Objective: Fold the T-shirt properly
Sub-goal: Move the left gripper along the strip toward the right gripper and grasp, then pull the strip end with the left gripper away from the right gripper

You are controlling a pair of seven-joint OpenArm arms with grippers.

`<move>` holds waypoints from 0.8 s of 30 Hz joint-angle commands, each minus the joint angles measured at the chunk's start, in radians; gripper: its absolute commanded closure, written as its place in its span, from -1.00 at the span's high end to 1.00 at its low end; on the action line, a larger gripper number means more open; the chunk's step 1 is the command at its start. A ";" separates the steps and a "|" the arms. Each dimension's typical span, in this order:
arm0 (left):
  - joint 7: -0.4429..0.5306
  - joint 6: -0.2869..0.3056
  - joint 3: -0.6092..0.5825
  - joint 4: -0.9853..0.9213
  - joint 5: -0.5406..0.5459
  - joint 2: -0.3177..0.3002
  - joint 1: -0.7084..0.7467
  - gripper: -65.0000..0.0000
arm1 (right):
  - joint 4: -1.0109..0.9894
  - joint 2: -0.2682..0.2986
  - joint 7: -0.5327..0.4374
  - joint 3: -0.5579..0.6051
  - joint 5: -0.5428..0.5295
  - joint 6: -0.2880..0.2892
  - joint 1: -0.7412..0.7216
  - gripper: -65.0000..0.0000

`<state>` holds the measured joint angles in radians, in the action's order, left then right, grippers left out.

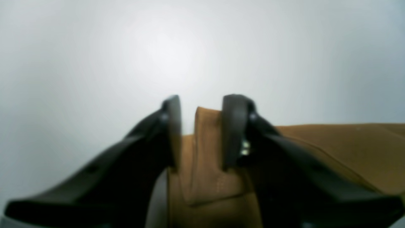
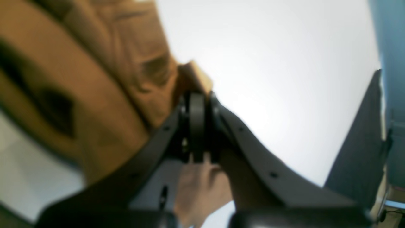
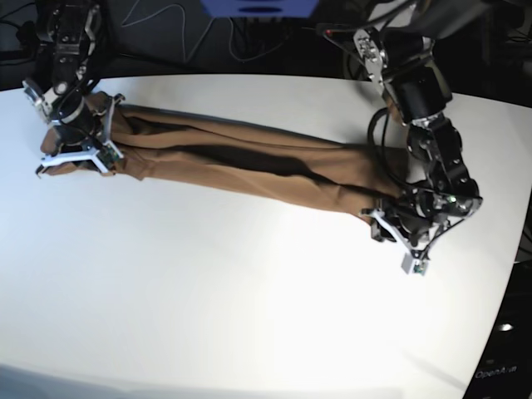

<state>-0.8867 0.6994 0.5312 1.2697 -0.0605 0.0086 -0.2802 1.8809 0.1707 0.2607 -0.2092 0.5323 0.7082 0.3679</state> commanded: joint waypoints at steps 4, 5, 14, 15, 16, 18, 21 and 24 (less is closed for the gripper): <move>0.010 -0.001 -0.006 0.015 0.015 -0.006 -0.040 -0.91 | 0.016 0.008 -0.013 -0.003 -0.008 -0.010 -0.007 -0.98; 0.008 -0.001 -0.006 0.015 0.015 -0.006 -0.040 -0.88 | 0.016 0.008 -0.013 -0.003 -0.008 -0.010 -0.007 -0.98; 0.008 -0.001 -0.006 0.018 0.015 -0.008 -0.041 -0.87 | 0.015 0.008 -0.013 -0.003 -0.008 -0.010 -0.007 -0.98; 0.008 -0.001 -0.004 0.018 0.015 -0.008 -0.041 -0.87 | 0.015 0.008 -0.013 -0.003 -0.008 -0.010 -0.007 -0.98; 0.008 -0.001 -0.004 0.018 0.015 -0.008 -0.041 -0.87 | 0.015 0.008 -0.013 -0.003 -0.008 -0.010 -0.007 -0.98; 0.008 -0.001 -0.004 0.018 0.015 -0.008 -0.041 -0.86 | 0.015 0.008 -0.013 -0.003 -0.008 -0.010 -0.007 -0.98; 0.011 -0.001 -0.004 0.018 0.015 -0.008 -0.043 -0.69 | 0.015 0.008 -0.013 -0.003 -0.008 -0.010 -0.007 -0.98; 0.014 -0.001 -0.003 0.018 0.017 -0.006 -0.043 -0.23 | 0.015 0.008 -0.013 -0.003 -0.008 -0.010 -0.007 -0.98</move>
<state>-0.8928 0.6991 0.5278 1.2697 -0.0593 0.0055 -0.2970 1.8805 0.1703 0.2615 -0.2092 0.5323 0.7071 0.3660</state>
